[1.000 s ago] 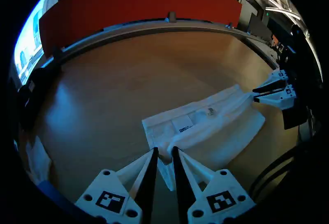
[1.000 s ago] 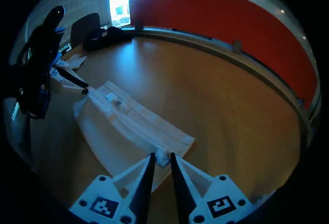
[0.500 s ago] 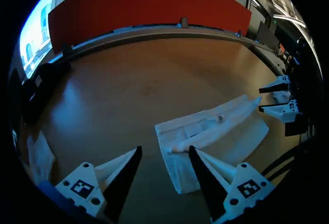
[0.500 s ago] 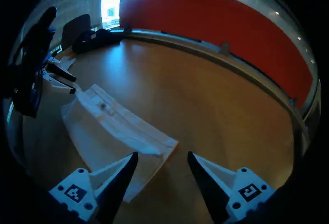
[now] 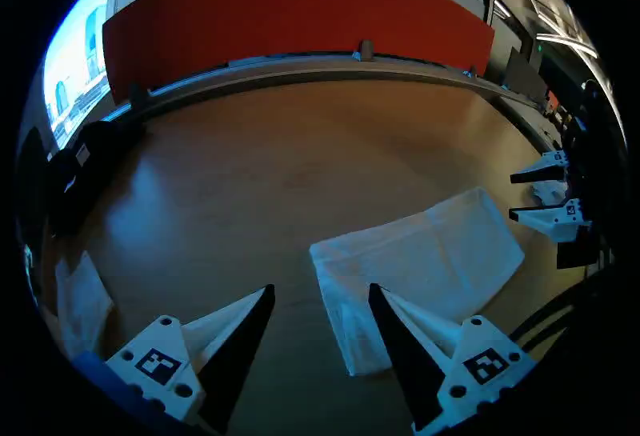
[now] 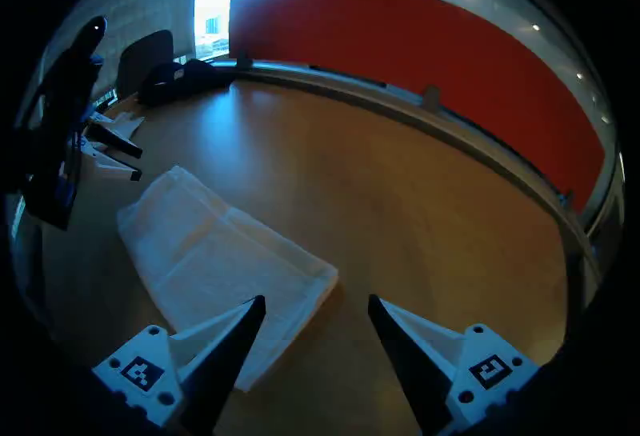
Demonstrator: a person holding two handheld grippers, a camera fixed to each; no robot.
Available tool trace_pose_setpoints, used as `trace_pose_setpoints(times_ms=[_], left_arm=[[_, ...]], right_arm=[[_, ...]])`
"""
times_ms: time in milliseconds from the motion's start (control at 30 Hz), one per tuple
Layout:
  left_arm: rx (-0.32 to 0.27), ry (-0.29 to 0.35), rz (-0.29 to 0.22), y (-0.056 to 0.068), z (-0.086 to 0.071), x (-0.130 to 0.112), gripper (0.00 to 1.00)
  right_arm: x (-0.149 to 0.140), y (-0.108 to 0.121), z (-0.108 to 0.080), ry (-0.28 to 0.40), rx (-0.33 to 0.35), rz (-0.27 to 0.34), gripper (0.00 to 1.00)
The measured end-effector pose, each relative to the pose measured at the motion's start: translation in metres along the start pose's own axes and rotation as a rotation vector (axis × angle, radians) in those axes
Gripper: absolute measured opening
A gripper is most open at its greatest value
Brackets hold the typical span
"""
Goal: Fold towel
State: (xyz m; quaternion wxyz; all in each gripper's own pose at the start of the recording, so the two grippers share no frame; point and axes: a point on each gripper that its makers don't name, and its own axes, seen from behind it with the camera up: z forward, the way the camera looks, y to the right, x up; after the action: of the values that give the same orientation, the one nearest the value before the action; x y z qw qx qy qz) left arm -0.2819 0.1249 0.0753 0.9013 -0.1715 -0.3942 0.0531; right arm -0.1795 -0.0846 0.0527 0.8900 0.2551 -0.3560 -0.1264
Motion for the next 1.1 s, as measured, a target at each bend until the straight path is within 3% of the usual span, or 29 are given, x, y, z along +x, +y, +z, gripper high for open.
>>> trace_pose_setpoints(times_ms=[400,800,1100], left_arm=[[0.024,0.000,-0.022,-0.003,-0.019,-0.020,0.87],[0.077,0.013,-0.086,-0.007,-0.050,-0.052,0.87],[0.110,0.025,-0.102,-0.012,-0.064,-0.063,0.87]], right_arm=[[-0.013,-0.013,-0.018,-0.002,0.013,0.004,1.00],[-0.030,-0.028,-0.043,0.004,0.011,0.023,1.00],[-0.032,-0.031,-0.047,0.006,0.021,0.020,1.00]])
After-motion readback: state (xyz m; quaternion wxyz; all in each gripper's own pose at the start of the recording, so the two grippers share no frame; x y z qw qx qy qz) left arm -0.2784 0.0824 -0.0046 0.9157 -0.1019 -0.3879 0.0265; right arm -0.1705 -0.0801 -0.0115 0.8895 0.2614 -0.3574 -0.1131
